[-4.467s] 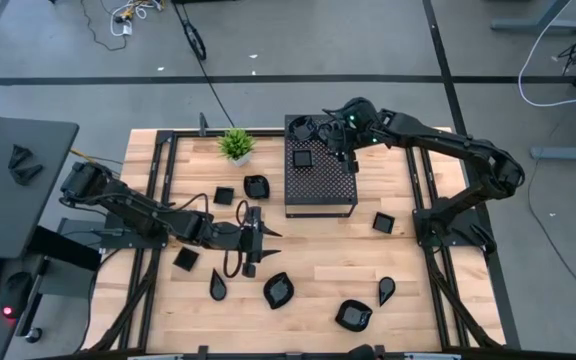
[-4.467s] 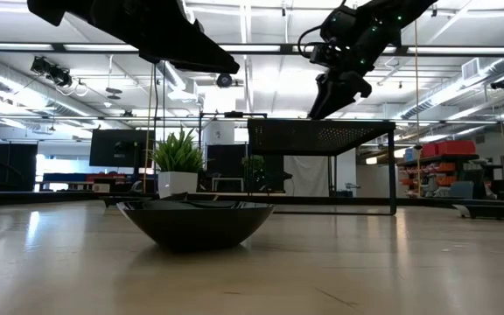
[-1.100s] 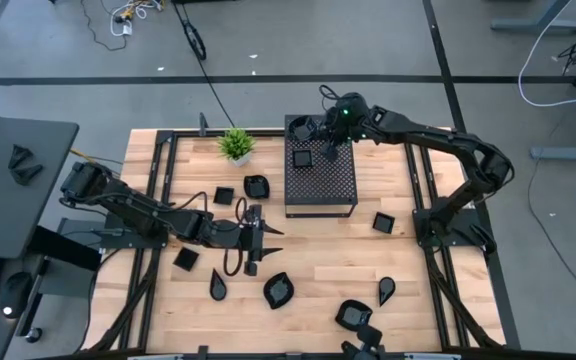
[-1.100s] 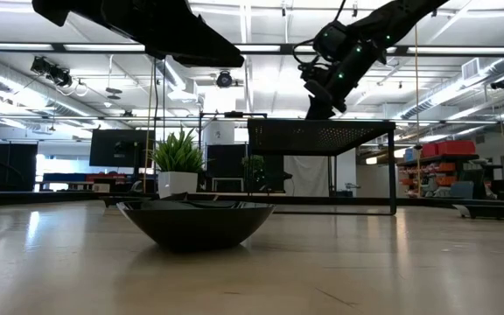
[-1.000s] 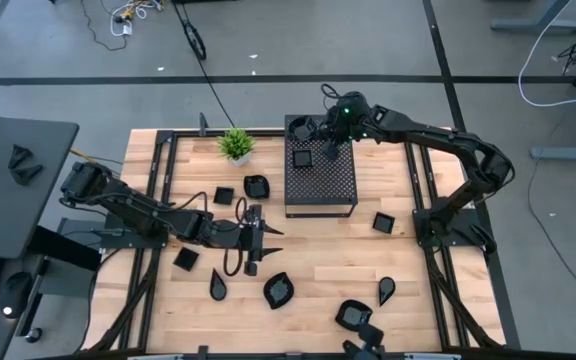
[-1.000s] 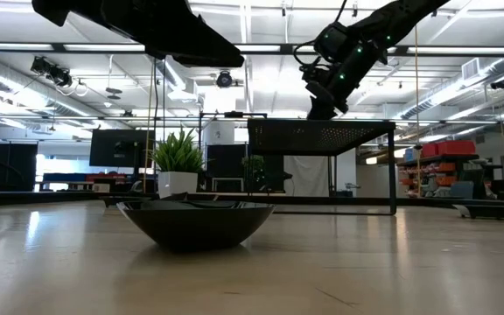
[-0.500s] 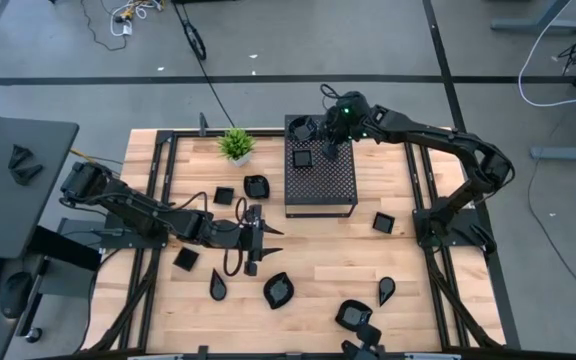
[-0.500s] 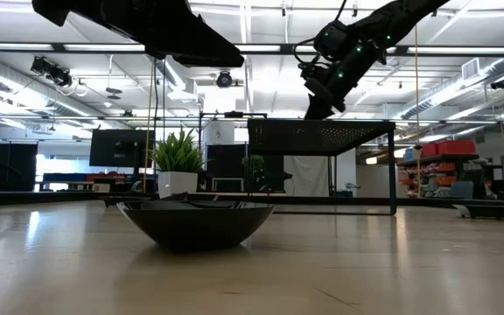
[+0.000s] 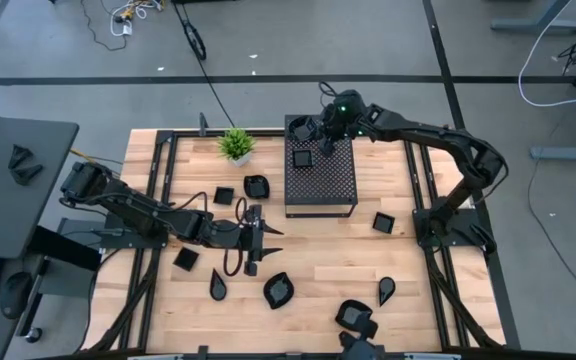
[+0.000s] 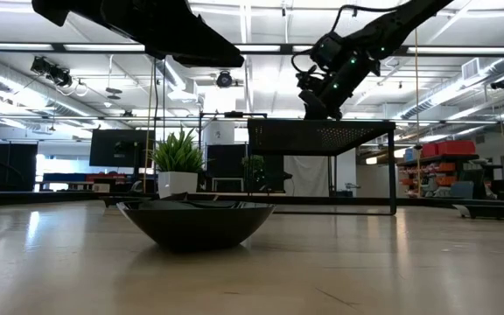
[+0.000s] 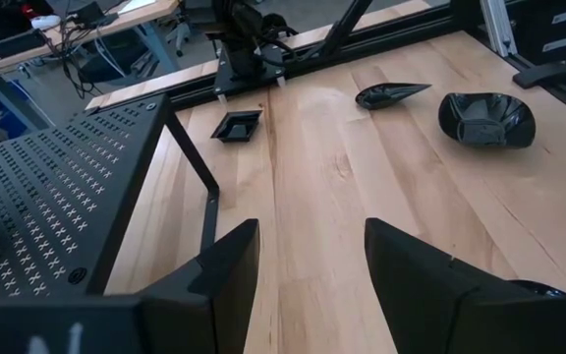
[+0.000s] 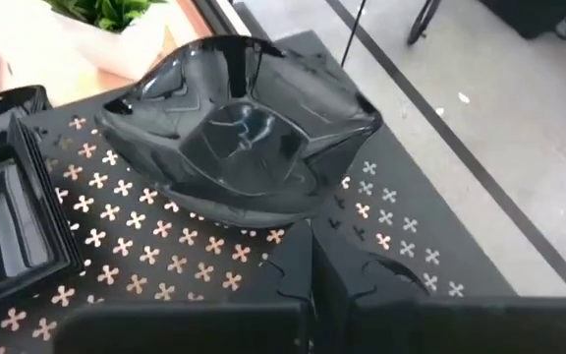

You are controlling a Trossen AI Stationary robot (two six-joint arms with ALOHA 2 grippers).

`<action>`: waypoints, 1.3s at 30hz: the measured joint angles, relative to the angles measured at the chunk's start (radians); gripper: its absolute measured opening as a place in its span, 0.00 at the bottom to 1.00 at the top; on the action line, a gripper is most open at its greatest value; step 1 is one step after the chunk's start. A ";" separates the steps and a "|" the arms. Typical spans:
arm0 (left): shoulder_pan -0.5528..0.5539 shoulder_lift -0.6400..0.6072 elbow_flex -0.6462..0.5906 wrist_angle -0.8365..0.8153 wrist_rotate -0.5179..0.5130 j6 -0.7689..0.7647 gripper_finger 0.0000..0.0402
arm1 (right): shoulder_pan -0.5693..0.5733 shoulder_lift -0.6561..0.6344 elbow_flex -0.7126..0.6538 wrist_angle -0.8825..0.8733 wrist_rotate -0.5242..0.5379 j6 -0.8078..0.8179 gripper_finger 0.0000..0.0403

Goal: Pick & Place Mini shaped plates
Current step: Stack the drop shaped plate on top of the drop shaped plates on the shelf

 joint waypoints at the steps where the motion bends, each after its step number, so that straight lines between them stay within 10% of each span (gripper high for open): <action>1: 0.000 0.000 0.000 0.000 0.000 0.000 0.48 | -0.001 -0.001 0.000 0.004 0.000 0.000 0.02; 39: -0.030 0.000 0.000 0.000 -0.003 -0.005 0.48 | 0.068 -0.155 -0.081 -0.110 -0.018 0.087 0.01</action>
